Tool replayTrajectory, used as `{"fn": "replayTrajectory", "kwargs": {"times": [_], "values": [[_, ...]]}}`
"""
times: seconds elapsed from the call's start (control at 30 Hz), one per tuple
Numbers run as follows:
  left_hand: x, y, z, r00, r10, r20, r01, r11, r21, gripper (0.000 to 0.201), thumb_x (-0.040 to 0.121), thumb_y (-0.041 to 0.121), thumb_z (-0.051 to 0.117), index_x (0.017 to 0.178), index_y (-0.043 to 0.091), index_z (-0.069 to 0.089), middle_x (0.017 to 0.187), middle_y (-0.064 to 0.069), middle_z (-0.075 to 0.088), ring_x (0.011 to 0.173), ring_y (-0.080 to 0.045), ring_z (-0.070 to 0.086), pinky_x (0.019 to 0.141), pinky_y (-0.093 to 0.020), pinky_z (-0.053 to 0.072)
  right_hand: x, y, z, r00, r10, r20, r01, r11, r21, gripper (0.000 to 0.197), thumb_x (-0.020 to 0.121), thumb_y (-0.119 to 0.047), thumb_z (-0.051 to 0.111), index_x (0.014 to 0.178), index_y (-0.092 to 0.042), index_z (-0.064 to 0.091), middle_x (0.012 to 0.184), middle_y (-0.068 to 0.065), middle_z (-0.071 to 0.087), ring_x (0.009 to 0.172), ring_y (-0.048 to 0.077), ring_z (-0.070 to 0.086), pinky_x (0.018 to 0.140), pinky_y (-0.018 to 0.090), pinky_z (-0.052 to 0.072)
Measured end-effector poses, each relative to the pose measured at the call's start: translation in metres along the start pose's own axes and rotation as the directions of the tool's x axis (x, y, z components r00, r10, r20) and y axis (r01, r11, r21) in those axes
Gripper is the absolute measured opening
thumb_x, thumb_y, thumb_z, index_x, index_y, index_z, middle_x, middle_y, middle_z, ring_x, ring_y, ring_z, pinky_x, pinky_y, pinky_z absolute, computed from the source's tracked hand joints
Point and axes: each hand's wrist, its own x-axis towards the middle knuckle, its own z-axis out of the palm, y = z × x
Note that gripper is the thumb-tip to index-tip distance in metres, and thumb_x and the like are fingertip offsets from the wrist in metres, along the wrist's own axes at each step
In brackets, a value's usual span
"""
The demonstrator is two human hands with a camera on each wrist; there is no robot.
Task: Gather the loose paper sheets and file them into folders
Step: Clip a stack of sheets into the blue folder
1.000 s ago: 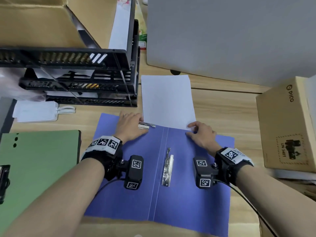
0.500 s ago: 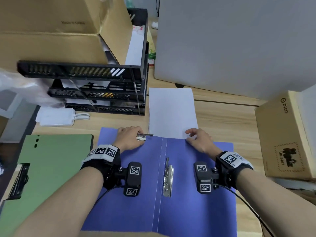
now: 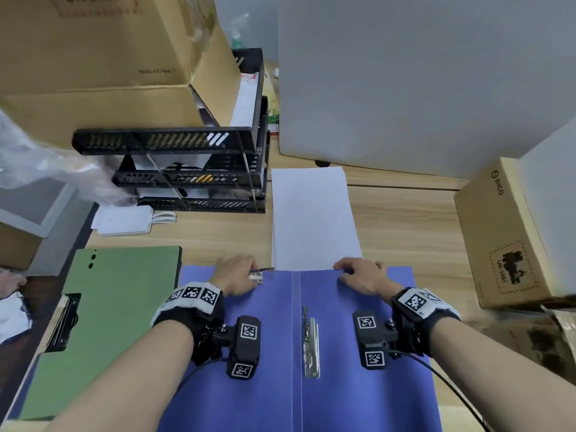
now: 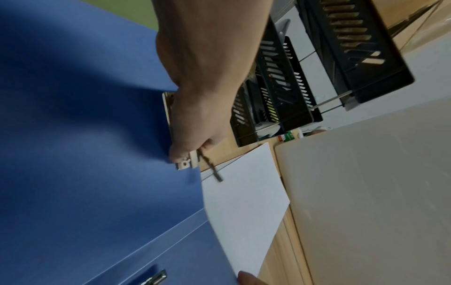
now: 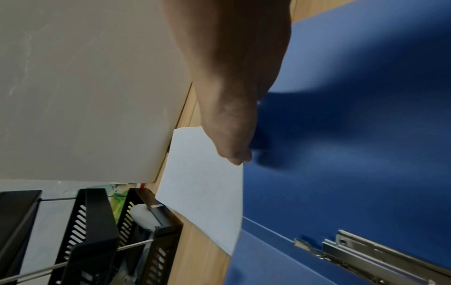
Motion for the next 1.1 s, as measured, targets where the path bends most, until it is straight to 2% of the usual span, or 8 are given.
{"fn": "replayTrajectory", "kwargs": {"times": [0.07, 0.17, 0.4, 0.57, 0.7, 1.03, 1.07, 1.1], "values": [[0.0, -0.002, 0.006, 0.993, 0.029, 0.115, -0.03, 1.0, 0.006, 0.042, 0.077, 0.04, 0.07, 0.113, 0.024, 0.055, 0.114, 0.002, 0.057, 0.106, -0.023, 0.056, 0.089, -0.035, 0.042, 0.002, 0.005, 0.01, 0.994, 0.02, 0.11, -0.018, 1.0, -0.014, 0.042, 0.091, -0.026, 0.049, 0.132, -0.033, 0.054, 0.135, -0.01, 0.057, 0.13, 0.018, 0.046, 0.114, 0.039, 0.018], [0.007, 0.001, 0.005, 0.983, 0.076, 0.169, -0.045, 0.983, -0.178, 0.025, 0.072, 0.041, 0.061, 0.083, 0.02, 0.052, 0.09, -0.002, 0.053, 0.081, -0.021, 0.05, 0.07, -0.033, 0.04, 0.009, 0.013, 0.017, 0.993, -0.006, 0.115, -0.015, 0.983, 0.181, 0.038, 0.089, -0.012, 0.053, 0.126, -0.017, 0.058, 0.132, 0.004, 0.06, 0.125, 0.024, 0.052, 0.108, 0.033, 0.036], [0.05, 0.023, -0.025, 0.995, -0.097, -0.014, 0.066, 0.77, -0.634, 0.018, 0.096, 0.016, 0.041, 0.103, 0.03, 0.05, 0.11, 0.002, 0.049, 0.103, -0.018, 0.046, 0.089, -0.03, 0.036, 0.032, 0.021, -0.011, 0.978, 0.186, -0.093, -0.11, 0.843, 0.527, 0.05, 0.092, -0.004, 0.047, 0.142, -0.003, 0.039, 0.134, 0.014, 0.05, 0.102, 0.024, 0.052, 0.081, 0.027, 0.039], [0.067, 0.035, -0.019, 0.982, -0.187, 0.024, 0.145, 0.668, -0.73, 0.006, 0.09, 0.009, 0.04, 0.085, 0.013, 0.043, 0.082, -0.004, 0.045, 0.071, -0.017, 0.041, 0.063, -0.029, 0.031, 0.048, 0.023, -0.012, 0.973, 0.229, -0.031, -0.151, 0.731, 0.665, 0.035, 0.091, -0.007, 0.048, 0.125, 0.0, 0.05, 0.124, 0.013, 0.058, 0.101, 0.025, 0.053, 0.073, 0.028, 0.041], [0.07, 0.04, -0.014, 0.979, -0.201, 0.027, 0.138, 0.563, -0.815, 0.02, 0.082, 0.011, 0.043, 0.088, 0.009, 0.062, 0.091, -0.001, 0.066, 0.085, -0.023, 0.06, 0.074, -0.031, 0.043, 0.051, 0.022, -0.008, 0.972, 0.236, -0.004, -0.168, 0.703, 0.691, 0.032, 0.091, -0.008, 0.048, 0.122, -0.001, 0.054, 0.112, 0.01, 0.057, 0.096, 0.023, 0.051, 0.068, 0.028, 0.038], [0.065, 0.047, -0.018, 0.968, -0.246, -0.047, 0.134, 0.666, -0.734, 0.028, 0.085, 0.014, 0.045, 0.1, 0.001, 0.064, 0.105, -0.011, 0.069, 0.098, -0.03, 0.062, 0.073, -0.03, 0.04, 0.052, 0.02, -0.007, 0.945, 0.312, -0.095, -0.14, 0.652, 0.745, 0.015, 0.085, -0.001, 0.048, 0.085, -0.003, 0.063, 0.08, 0.016, 0.053, 0.078, 0.029, 0.049, 0.069, 0.033, 0.037], [0.065, 0.048, -0.019, 0.965, -0.257, -0.059, 0.134, 0.672, -0.728, 0.028, 0.085, 0.013, 0.045, 0.1, 0.001, 0.065, 0.104, -0.012, 0.07, 0.098, -0.032, 0.062, 0.072, -0.03, 0.041, 0.054, 0.02, -0.006, 0.942, 0.317, -0.112, -0.131, 0.651, 0.748, 0.016, 0.084, -0.001, 0.049, 0.088, 0.003, 0.064, 0.083, 0.028, 0.054, 0.095, 0.011, 0.032, 0.073, 0.038, 0.044], [0.066, 0.048, -0.019, 0.961, -0.266, -0.08, 0.126, 0.675, -0.727, 0.028, 0.085, 0.012, 0.045, 0.099, 0.001, 0.066, 0.101, -0.012, 0.07, 0.096, -0.032, 0.063, 0.071, -0.03, 0.042, 0.053, 0.018, -0.006, 0.938, 0.325, -0.117, -0.135, 0.657, 0.742, 0.024, 0.083, -0.004, 0.049, 0.096, 0.011, 0.062, 0.095, 0.037, 0.056, 0.119, 0.044, 0.044, 0.082, 0.045, 0.049]]}}
